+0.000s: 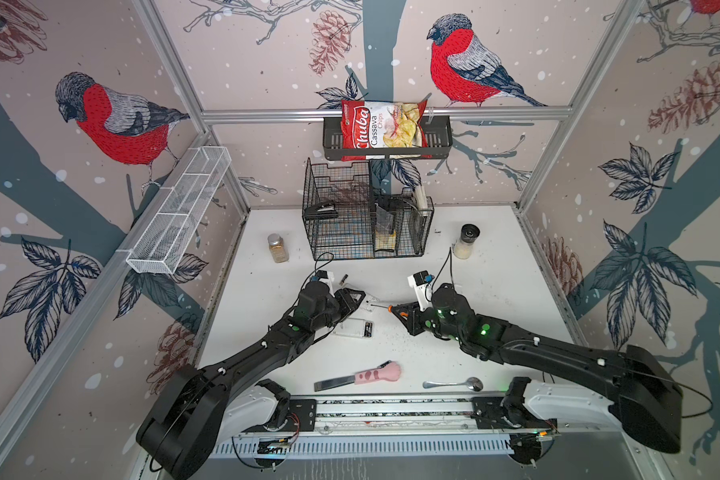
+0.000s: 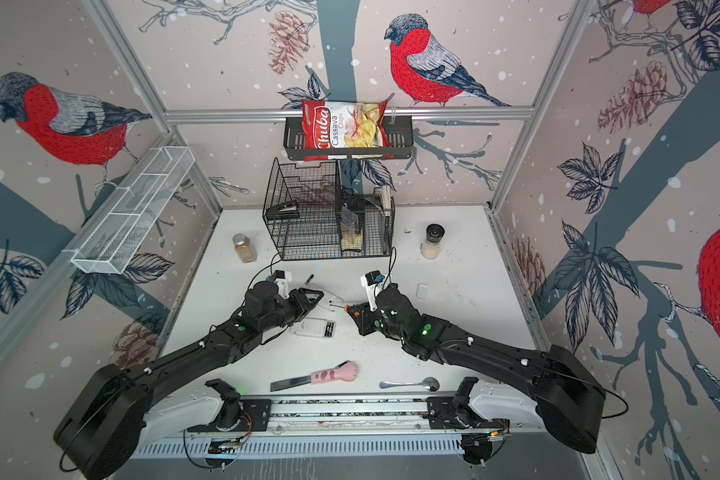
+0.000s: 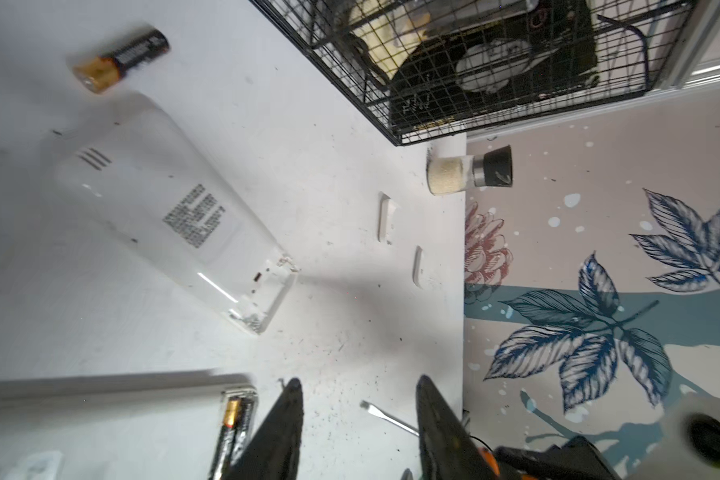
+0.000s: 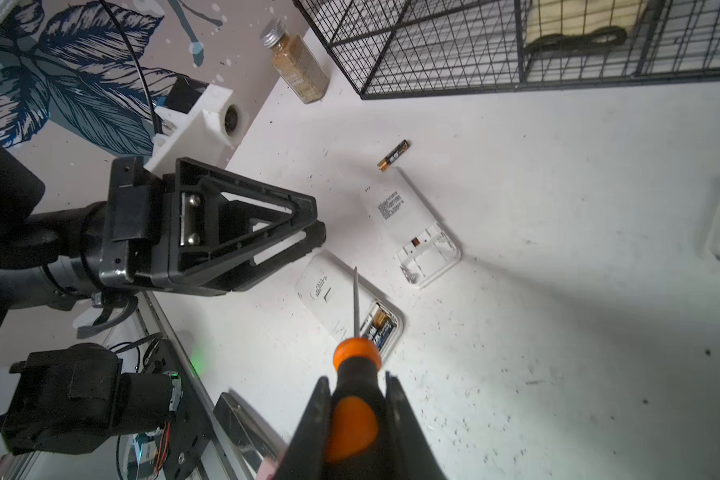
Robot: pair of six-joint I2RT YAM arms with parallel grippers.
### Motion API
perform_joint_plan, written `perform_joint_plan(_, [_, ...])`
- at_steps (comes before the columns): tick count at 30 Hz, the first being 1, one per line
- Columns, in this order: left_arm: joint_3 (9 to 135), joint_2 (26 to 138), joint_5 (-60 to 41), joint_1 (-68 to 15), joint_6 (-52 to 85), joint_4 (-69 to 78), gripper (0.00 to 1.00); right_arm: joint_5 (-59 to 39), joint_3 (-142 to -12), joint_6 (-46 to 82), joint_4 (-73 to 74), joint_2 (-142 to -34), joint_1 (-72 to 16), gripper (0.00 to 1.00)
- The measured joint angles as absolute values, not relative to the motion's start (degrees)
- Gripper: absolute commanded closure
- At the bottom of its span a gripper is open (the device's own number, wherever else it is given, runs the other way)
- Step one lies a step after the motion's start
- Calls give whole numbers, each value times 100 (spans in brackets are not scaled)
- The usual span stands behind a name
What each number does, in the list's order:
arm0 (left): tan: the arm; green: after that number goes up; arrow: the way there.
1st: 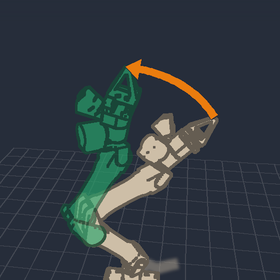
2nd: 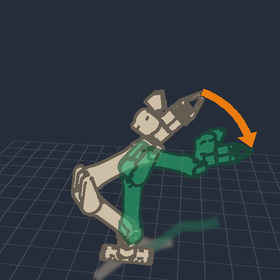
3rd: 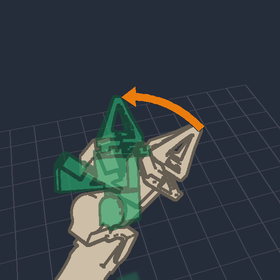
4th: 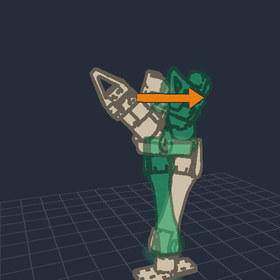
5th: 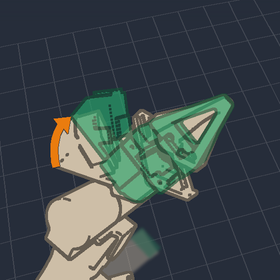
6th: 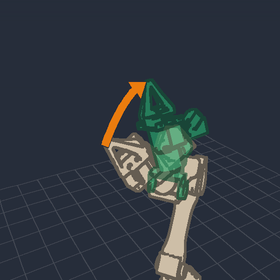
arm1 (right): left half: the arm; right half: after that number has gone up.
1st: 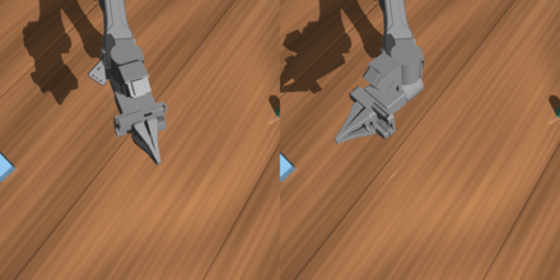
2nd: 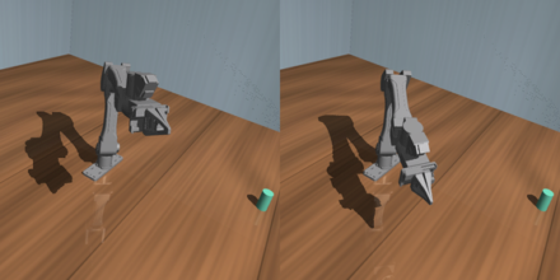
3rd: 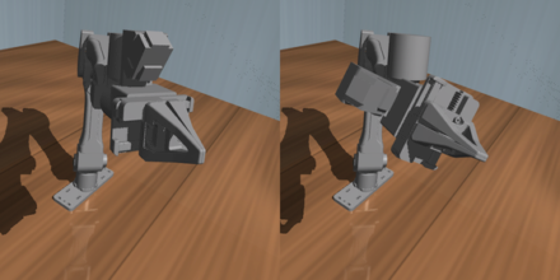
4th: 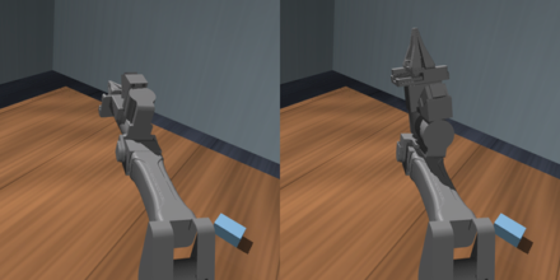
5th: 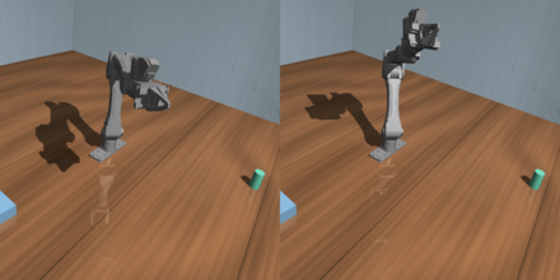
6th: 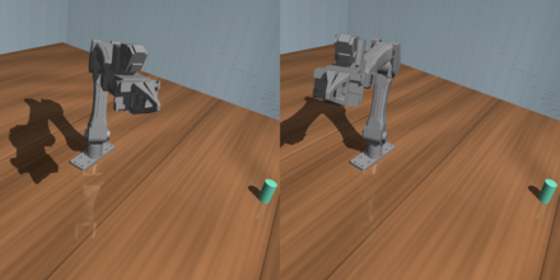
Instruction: Unload the batteries from the remote control
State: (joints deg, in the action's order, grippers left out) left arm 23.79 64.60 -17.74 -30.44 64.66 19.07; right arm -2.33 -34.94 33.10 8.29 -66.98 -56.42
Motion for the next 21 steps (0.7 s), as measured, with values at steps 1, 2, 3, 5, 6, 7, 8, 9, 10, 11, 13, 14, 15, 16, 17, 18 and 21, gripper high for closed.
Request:
perform_joint_plan(1, [2379,6458,-1798,-3044,6473,1944,54,-235,-3542,3295,917,-6775,-5642,100])
perform_joint_plan(2, [2379,6449,-1820,-3044,6490,1946,54,-235,-3599,3262,1007,-6855,-5642,100])
perform_joint_plan(3, [2379,6429,-1839,-3044,6563,1946,54,-239,-3658,3212,1072,-6923,-5645,100])
perform_joint_plan(5, [2379,6383,-1881,-3044,6571,1946,53,-266,-3732,3144,1166,-6995,-5658,100])
perform_joint_plan(6, [2379,6366,-1900,-3044,6576,1949,53,-301,-3763,3120,1197,-7015,-5669,100])
perform_joint_plan(7, [2379,6351,-1907,-3044,6584,1951,53,-301,-3787,3081,1201,-7026,-5682,100])
perform_joint_plan(8, [2370,6333,-1925,-3044,6611,1986,53,-298,-3809,3011,1205,-7037,-5695,100])
perform_joint_plan(9, [2359,6311,-1925,-3044,6617,2034,53,-301,-3833,2995,1210,-7054,-5695,100])
perform_joint_plan(10, [2349,6292,-1925,-3044,6635,2078,53,-296,-3846,2989,1219,-7067,-5697,100])
perform_joint_plan(11, [2327,6270,-1927,-3044,6724,2143,52,-294,-3863,2987,1238,-7089,-5697,100])
perform_joint_plan(13, [2296,6246,-1938,-3044,6770,2222,52,-268,-3898,2987,1286,-7135,-5697,100])
perform_joint_plan(14, [2287,6237,-1942,-3044,6847,2263,52,-235,-3922,2987,1334,-7194,-5699,100])
perform_joint_plan(15, [2279,6228,-1946,-3044,6912,2342,51,-193,-3962,2989,1420,-7286,-5708,100])
perform_joint_plan(16, [2274,6226,-1949,-3044,6917,2410,51,-193,-3981,2991,1479,-7363,-5708,100])
perform_joint_plan(17, [2274,6217,-1949,-3044,6965,2486,51,-176,-3999,2993,1494,-7428,-5708,100])
perform_joint_plan(18, [2274,6206,-1951,-3044,7050,2552,51,-152,-4025,2995,1516,-7491,-5710,100])
perform_joint_plan(21, [2259,6202,-1962,-3044,7111,2740,51,-134,-4112,3011,1772,-7679,-5710,100])
